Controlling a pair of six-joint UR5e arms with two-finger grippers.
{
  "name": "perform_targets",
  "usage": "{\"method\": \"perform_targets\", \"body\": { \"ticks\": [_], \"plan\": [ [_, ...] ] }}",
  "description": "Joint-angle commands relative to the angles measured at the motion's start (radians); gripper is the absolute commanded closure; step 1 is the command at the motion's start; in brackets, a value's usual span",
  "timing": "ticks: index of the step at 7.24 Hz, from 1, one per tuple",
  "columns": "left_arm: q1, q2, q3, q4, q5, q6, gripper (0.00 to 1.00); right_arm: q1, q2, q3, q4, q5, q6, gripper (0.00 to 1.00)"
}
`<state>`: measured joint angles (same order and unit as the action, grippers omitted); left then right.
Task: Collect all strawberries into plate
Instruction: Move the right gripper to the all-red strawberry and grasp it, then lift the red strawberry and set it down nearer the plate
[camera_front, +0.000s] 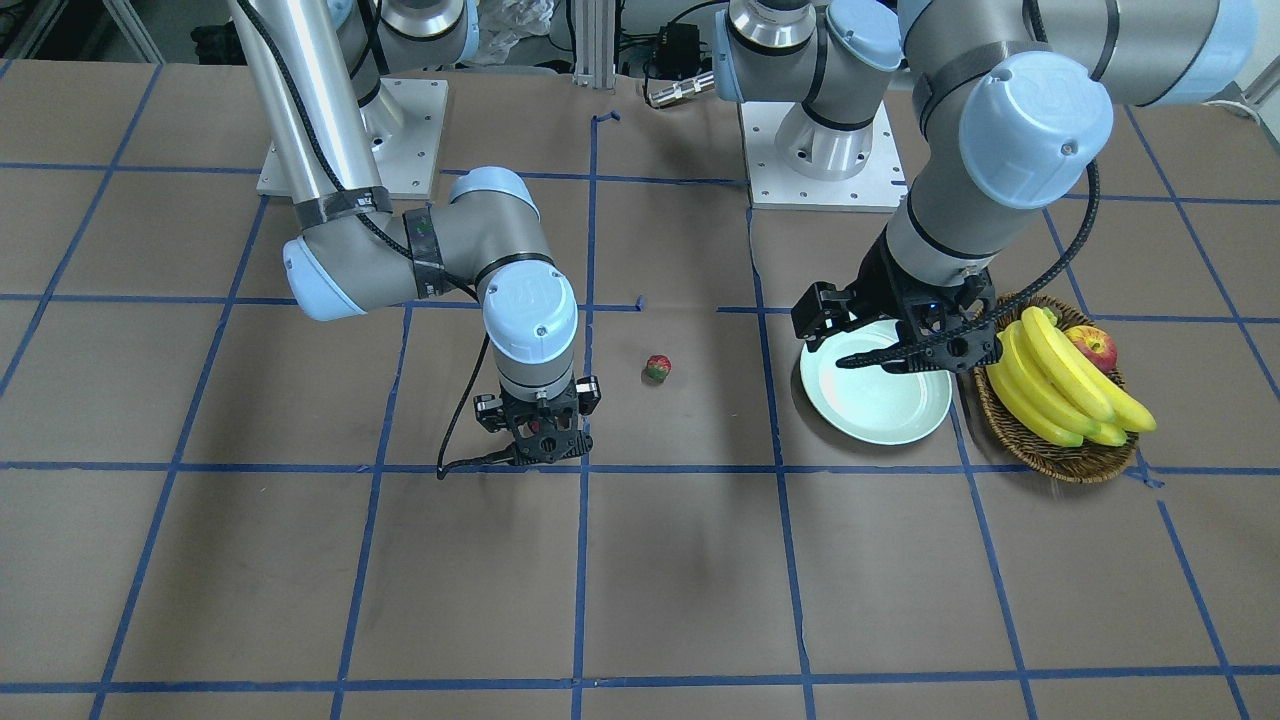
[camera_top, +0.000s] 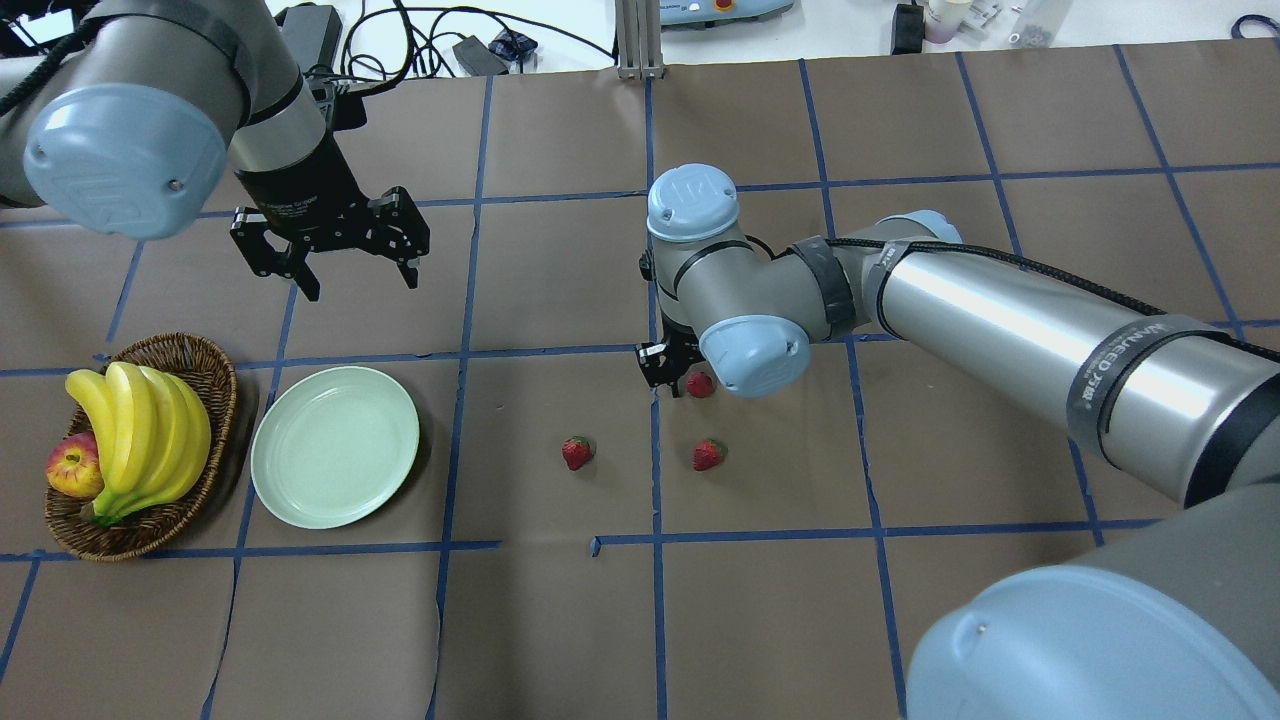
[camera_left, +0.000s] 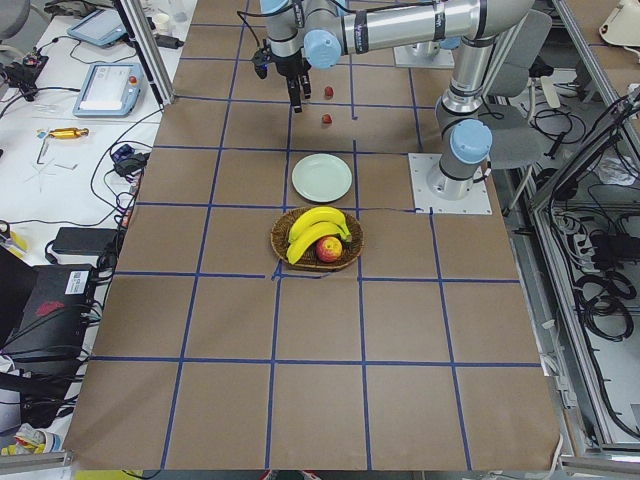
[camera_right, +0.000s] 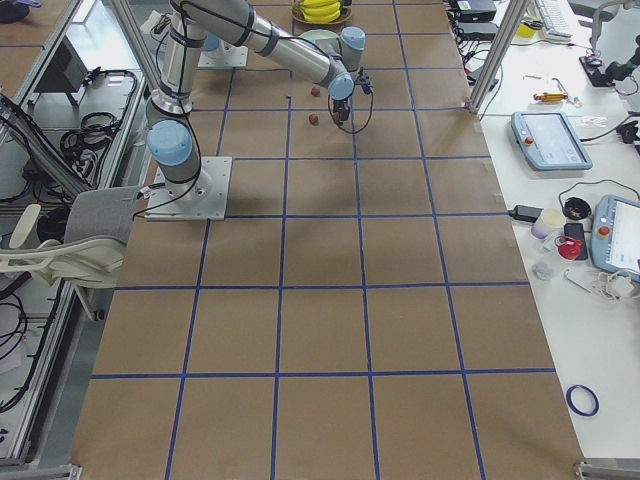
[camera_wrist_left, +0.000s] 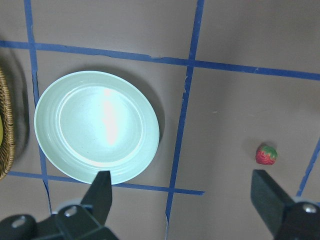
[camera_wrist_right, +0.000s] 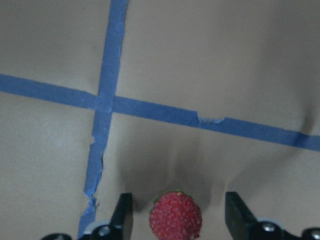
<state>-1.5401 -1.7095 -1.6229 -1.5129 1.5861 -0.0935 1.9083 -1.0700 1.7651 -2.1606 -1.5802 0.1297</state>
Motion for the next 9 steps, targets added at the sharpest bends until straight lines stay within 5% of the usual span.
{"method": "perform_targets", "body": {
  "ticks": [1,2,5,9],
  "plan": [
    [0.000,0.002,0.000,0.000,0.000,-0.002,0.00,0.000,0.001,-0.010,-0.002,-0.003,-0.002,0.91],
    [0.000,0.002,0.000,0.000,-0.001,-0.002,0.00,0.000,0.001,-0.010,-0.001,-0.001,-0.004,1.00],
    [-0.003,0.008,-0.005,0.000,-0.006,-0.005,0.00,0.000,-0.008,-0.074,0.011,0.006,0.010,1.00],
    [-0.006,0.022,-0.025,-0.003,-0.005,-0.006,0.00,0.035,-0.001,-0.102,0.010,0.199,0.064,1.00]
  ]
}}
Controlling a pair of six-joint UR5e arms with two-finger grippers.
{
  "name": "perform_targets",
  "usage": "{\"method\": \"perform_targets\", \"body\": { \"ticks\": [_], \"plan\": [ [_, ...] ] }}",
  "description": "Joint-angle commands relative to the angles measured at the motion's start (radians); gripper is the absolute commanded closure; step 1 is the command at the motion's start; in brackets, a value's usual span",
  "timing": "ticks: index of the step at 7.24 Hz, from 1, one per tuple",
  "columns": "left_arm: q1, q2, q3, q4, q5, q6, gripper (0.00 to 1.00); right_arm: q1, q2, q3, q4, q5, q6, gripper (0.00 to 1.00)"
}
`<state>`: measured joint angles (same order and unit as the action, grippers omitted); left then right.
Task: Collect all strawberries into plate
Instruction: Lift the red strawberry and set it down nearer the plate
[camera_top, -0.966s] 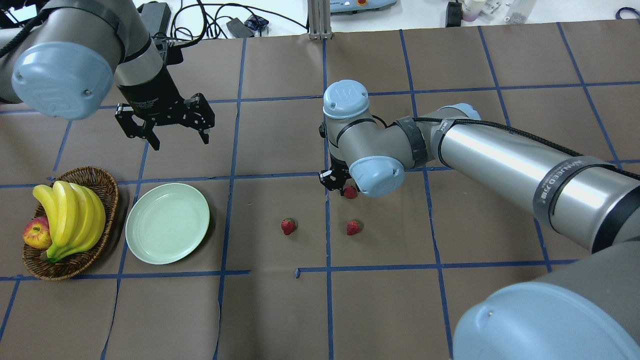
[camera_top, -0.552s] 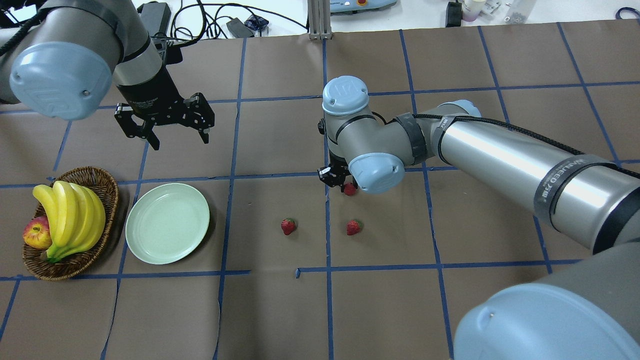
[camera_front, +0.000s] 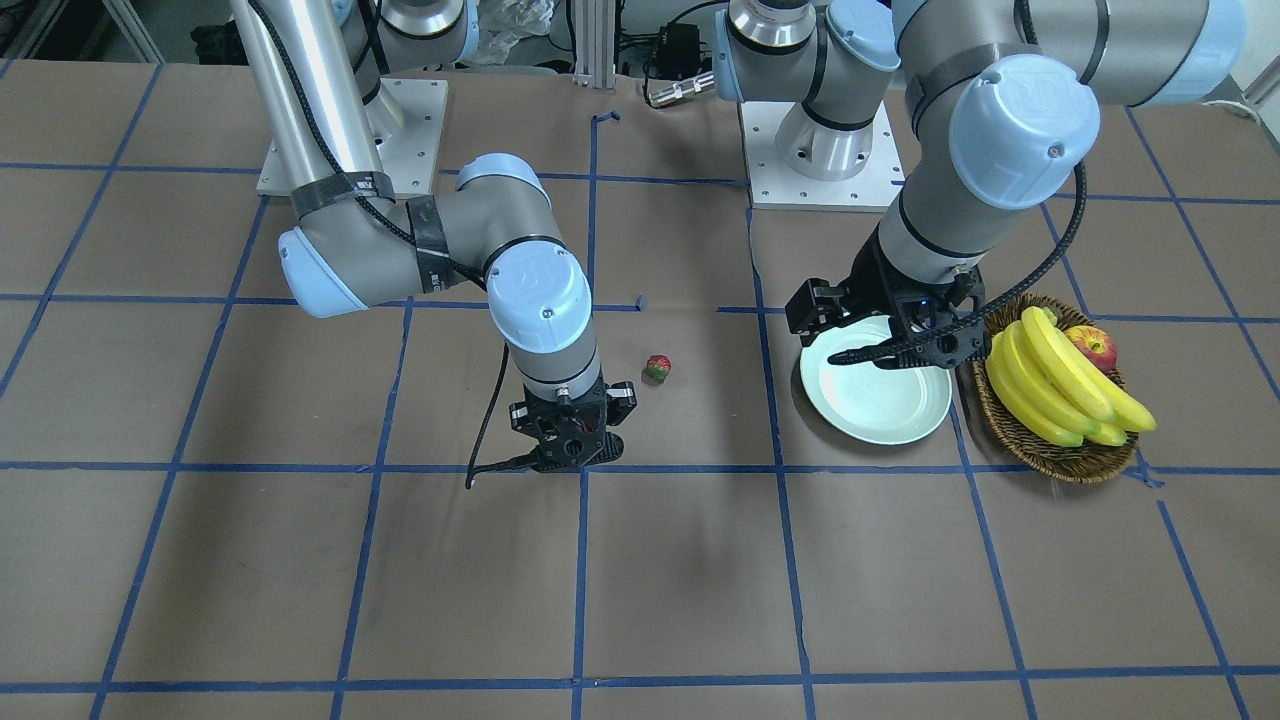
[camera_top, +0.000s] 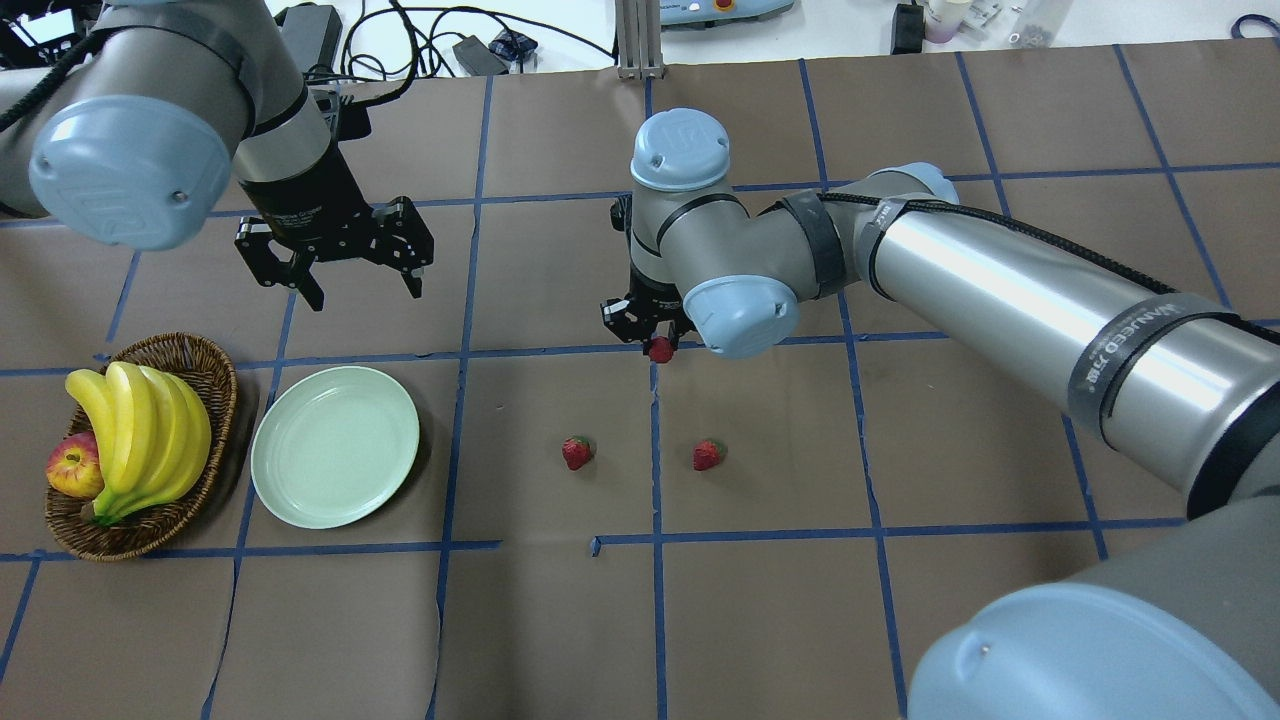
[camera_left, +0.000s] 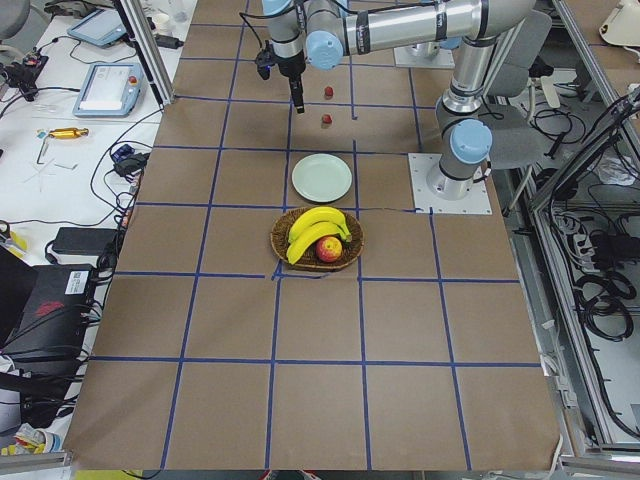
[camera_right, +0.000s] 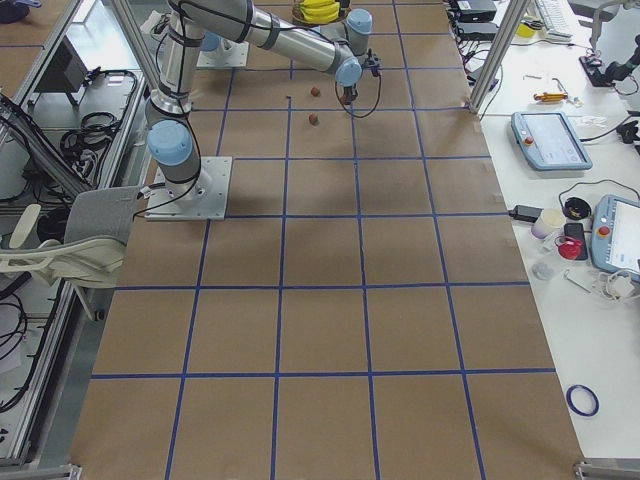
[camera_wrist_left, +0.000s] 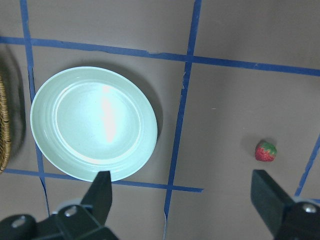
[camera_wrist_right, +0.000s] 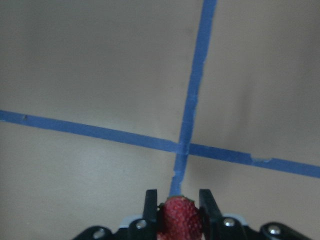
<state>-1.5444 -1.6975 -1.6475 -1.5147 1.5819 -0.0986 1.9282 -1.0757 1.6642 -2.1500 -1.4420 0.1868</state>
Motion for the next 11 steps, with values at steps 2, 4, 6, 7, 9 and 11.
{"method": "perform_targets", "body": {
  "ticks": [2,4,6,7,9,11],
  "plan": [
    [0.000,0.010,0.001,-0.001,0.001,0.000,0.00,0.041,0.045,-0.001,-0.011,0.066,0.006,1.00],
    [-0.002,0.009,-0.003,-0.001,0.003,0.000,0.00,0.049,0.054,0.003,-0.010,0.068,0.008,0.98],
    [-0.002,0.009,-0.005,-0.001,0.003,0.000,0.00,0.049,0.054,-0.001,-0.011,0.081,0.016,0.09],
    [0.000,0.007,-0.005,-0.001,0.003,0.000,0.00,0.049,0.048,-0.001,-0.011,0.081,0.014,0.00],
    [0.000,0.007,-0.005,-0.001,0.007,0.000,0.00,0.048,-0.004,-0.001,0.024,0.065,0.014,0.00],
    [0.000,0.004,-0.006,-0.001,0.010,0.000,0.00,0.026,-0.099,-0.004,0.233,-0.012,-0.061,0.00]
  ]
}}
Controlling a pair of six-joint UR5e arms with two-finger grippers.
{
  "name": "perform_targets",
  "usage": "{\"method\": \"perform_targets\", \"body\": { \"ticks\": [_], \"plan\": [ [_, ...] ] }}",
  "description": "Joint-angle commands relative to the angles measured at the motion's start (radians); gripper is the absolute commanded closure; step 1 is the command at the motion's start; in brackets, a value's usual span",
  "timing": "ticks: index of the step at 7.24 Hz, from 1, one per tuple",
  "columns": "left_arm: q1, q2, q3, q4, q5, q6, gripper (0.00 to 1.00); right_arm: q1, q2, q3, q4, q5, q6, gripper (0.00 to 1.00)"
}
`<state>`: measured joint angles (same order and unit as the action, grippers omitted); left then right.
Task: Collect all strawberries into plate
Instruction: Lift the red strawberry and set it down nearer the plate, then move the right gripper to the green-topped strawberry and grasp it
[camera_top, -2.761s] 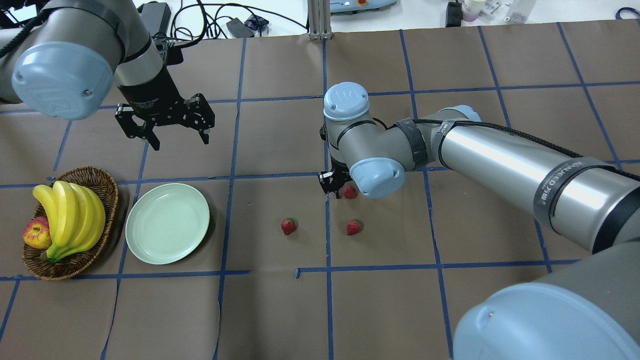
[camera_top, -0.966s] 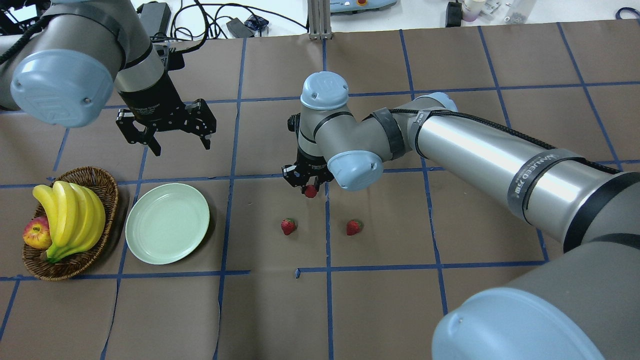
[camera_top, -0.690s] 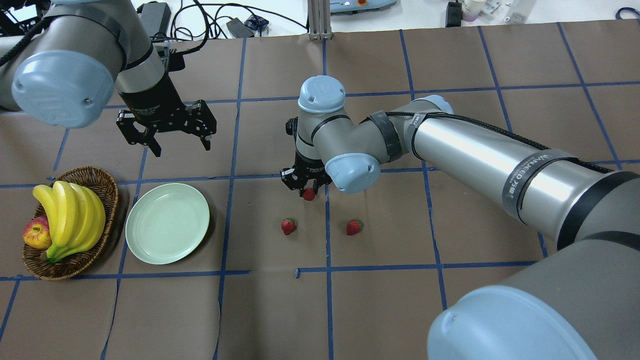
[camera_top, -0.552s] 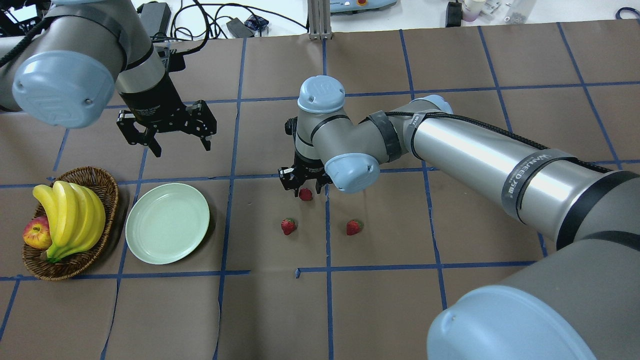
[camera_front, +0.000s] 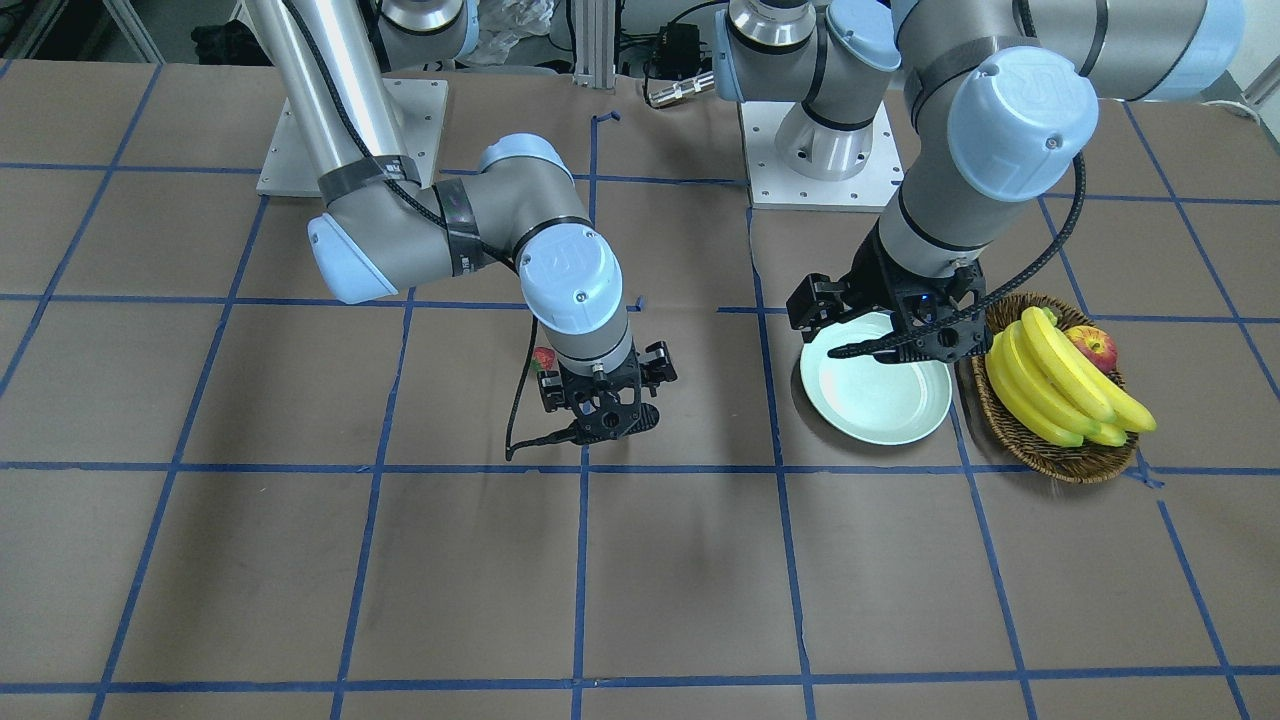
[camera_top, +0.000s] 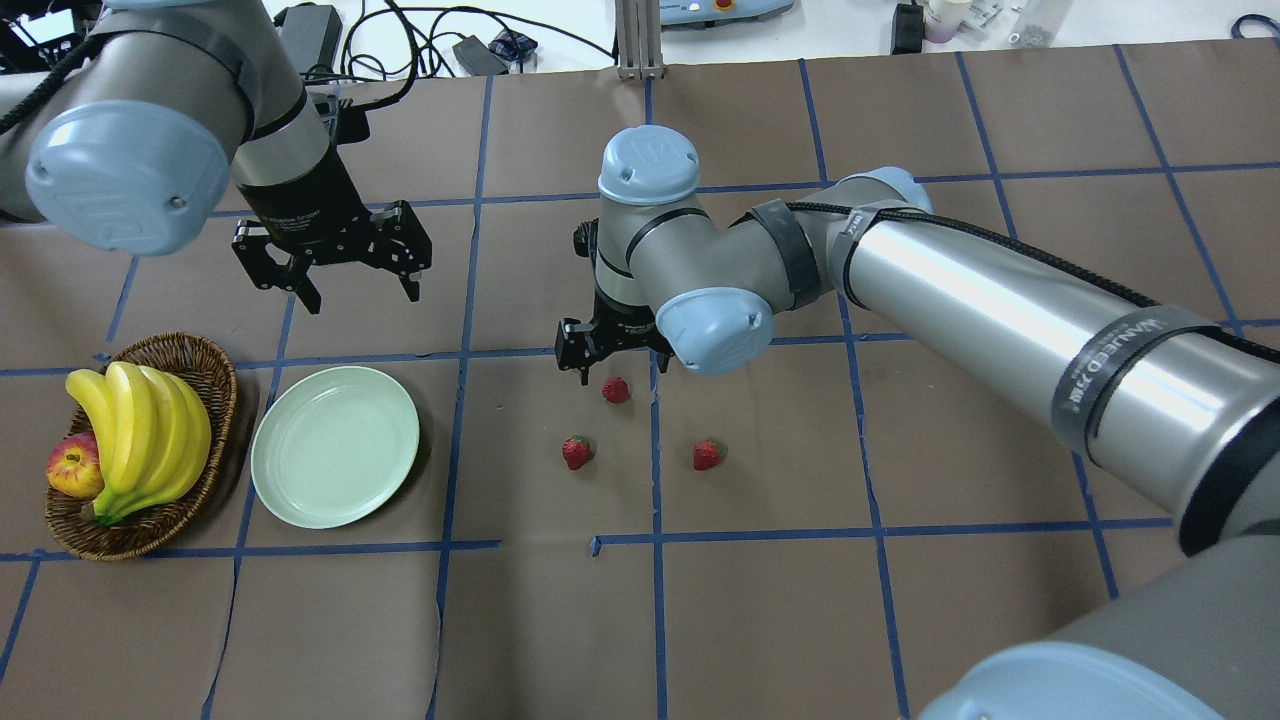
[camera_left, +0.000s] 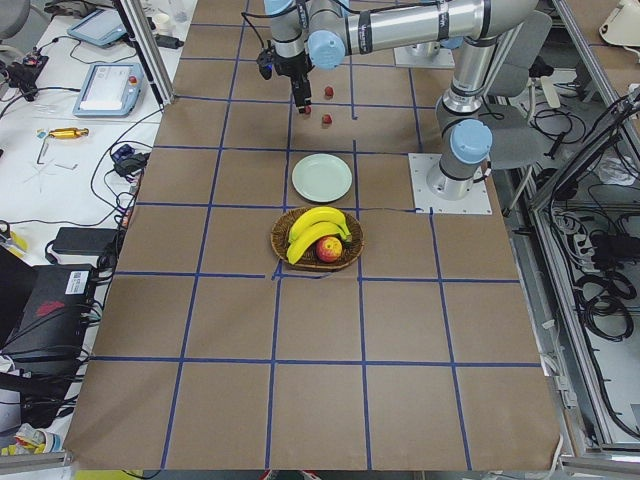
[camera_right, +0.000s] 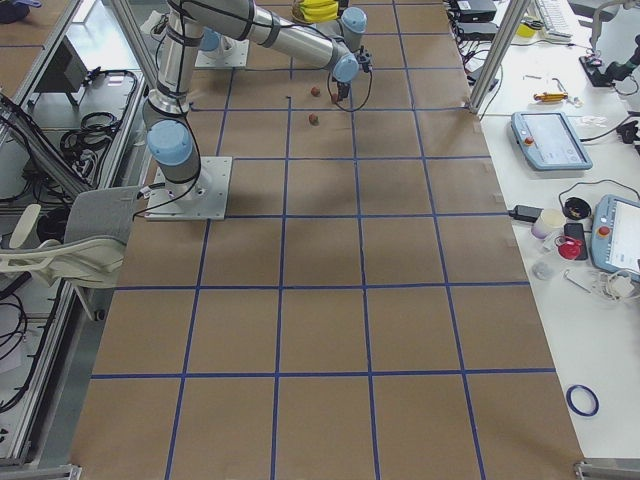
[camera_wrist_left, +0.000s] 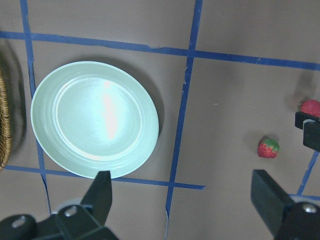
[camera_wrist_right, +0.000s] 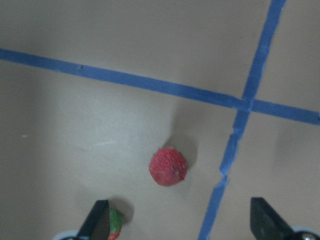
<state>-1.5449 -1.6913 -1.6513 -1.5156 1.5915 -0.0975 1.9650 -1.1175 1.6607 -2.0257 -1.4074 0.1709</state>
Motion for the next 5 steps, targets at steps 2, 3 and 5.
{"method": "perform_targets", "body": {
  "ticks": [2,3,5],
  "plan": [
    [-0.001,-0.005,-0.004,0.002,-0.005,-0.001,0.00,-0.015,-0.093,0.025,0.238,-0.094,-0.071,0.00],
    [-0.009,-0.002,-0.002,0.002,-0.005,-0.001,0.00,-0.015,-0.096,0.057,0.263,-0.123,-0.077,0.00],
    [-0.023,-0.007,-0.002,0.002,0.004,-0.002,0.00,-0.015,-0.088,0.134,0.248,-0.101,-0.004,0.00]
  ]
}}
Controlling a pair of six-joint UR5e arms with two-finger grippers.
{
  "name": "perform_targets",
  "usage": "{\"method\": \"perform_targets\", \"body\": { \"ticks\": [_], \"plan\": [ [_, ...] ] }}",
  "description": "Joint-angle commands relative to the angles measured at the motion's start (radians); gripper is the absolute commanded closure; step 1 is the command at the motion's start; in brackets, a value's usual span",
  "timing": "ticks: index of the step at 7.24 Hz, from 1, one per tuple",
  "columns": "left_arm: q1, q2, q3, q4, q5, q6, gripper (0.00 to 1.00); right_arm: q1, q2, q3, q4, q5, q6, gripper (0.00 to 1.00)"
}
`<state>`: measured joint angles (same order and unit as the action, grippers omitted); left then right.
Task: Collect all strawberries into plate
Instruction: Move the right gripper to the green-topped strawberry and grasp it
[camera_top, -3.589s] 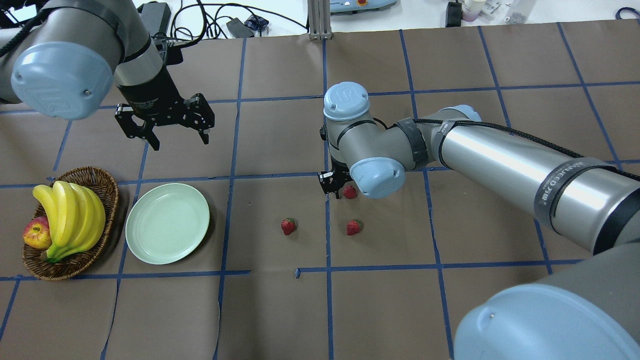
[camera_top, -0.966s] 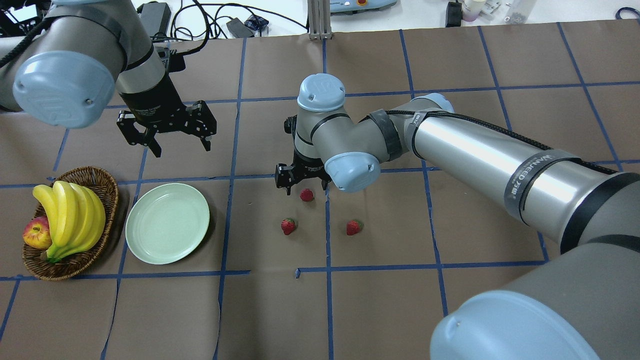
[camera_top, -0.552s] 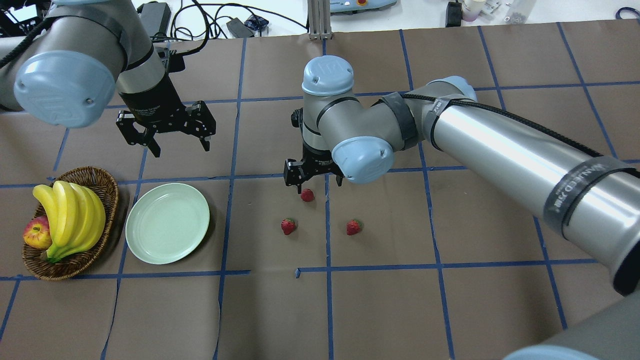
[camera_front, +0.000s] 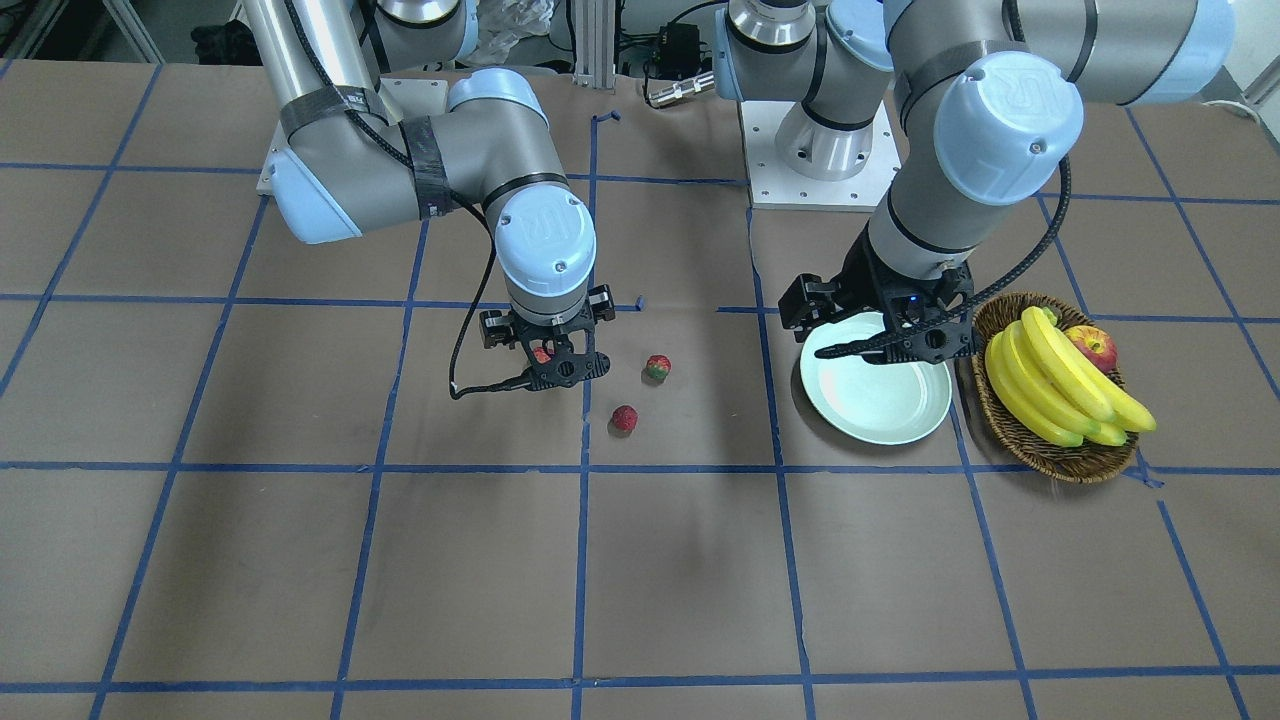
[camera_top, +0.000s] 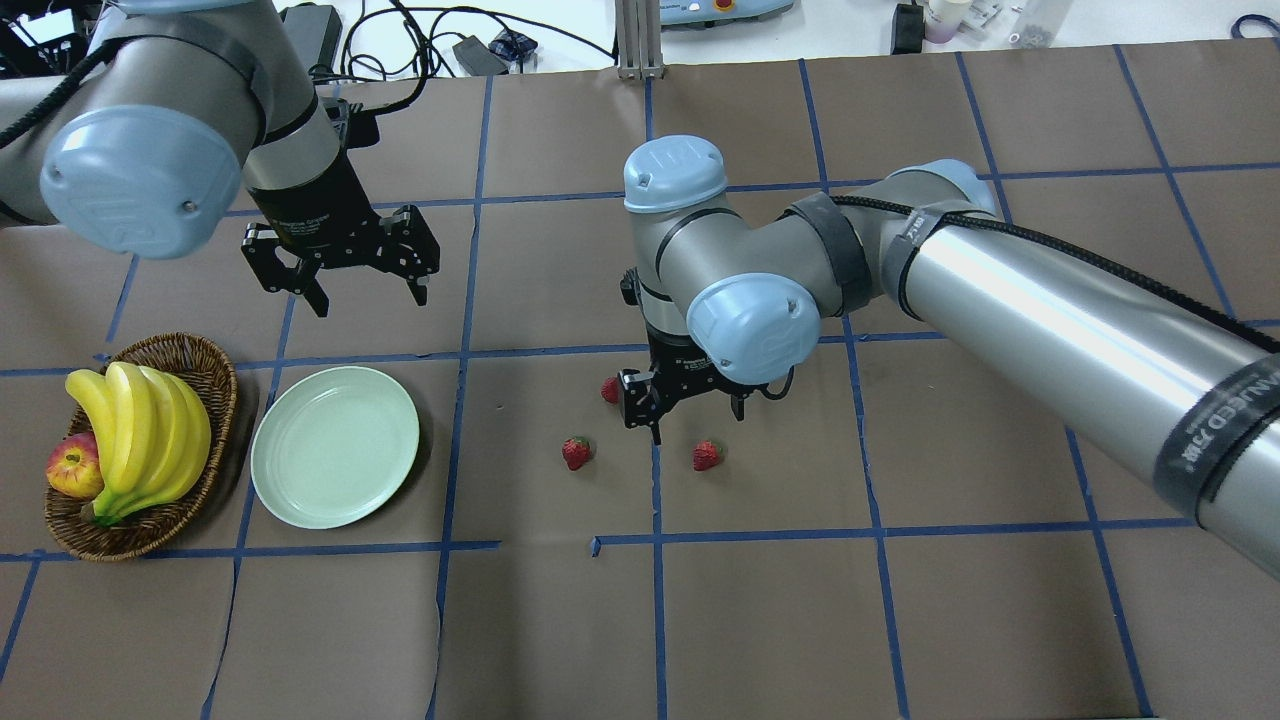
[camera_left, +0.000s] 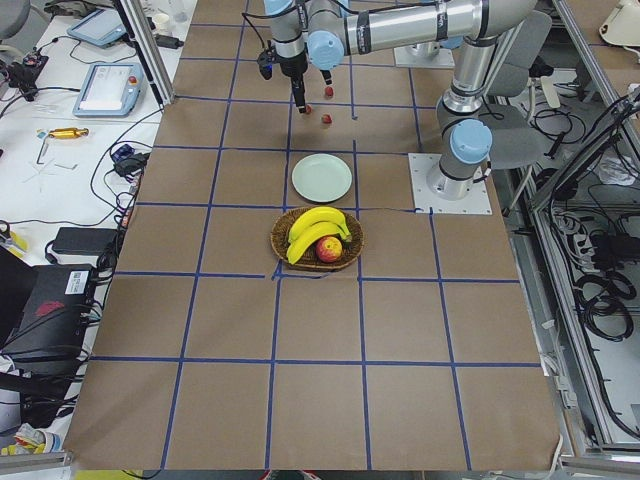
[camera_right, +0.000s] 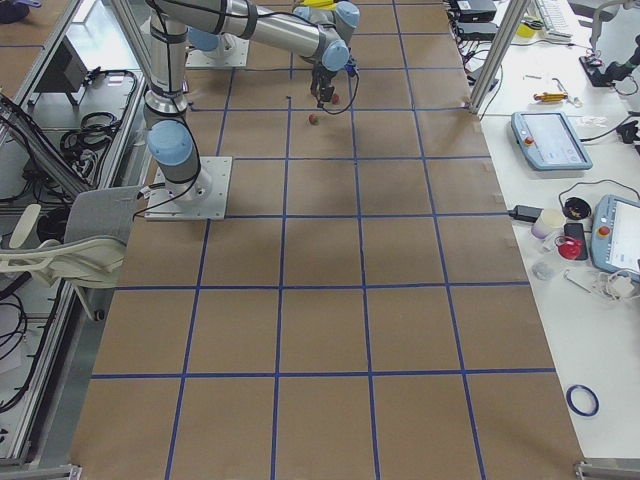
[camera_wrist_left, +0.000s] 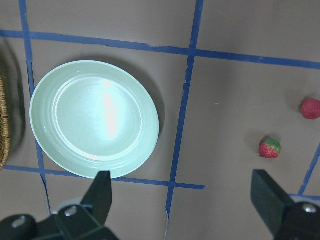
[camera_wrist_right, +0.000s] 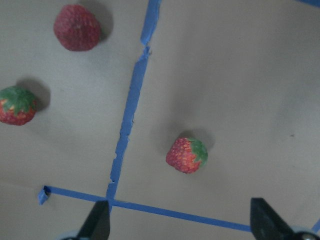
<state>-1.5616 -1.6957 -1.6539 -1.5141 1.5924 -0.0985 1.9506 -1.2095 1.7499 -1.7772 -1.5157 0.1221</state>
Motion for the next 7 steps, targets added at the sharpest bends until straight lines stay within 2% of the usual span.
{"method": "perform_targets", "body": {
  "ticks": [1,3,5,7],
  "plan": [
    [-0.006,-0.002,0.000,0.002,0.003,-0.001,0.00,-0.004,0.011,0.066,-0.002,0.008,0.051,0.00],
    [-0.008,-0.004,0.000,0.002,0.000,-0.001,0.00,-0.025,0.024,0.069,-0.020,0.011,0.063,0.00],
    [-0.008,-0.006,0.000,0.002,0.000,-0.001,0.00,-0.029,0.048,0.076,-0.059,0.012,0.155,0.00],
    [-0.008,-0.006,-0.001,0.002,-0.002,-0.001,0.00,-0.029,0.071,0.077,-0.140,-0.003,0.183,0.00]
  ]
}}
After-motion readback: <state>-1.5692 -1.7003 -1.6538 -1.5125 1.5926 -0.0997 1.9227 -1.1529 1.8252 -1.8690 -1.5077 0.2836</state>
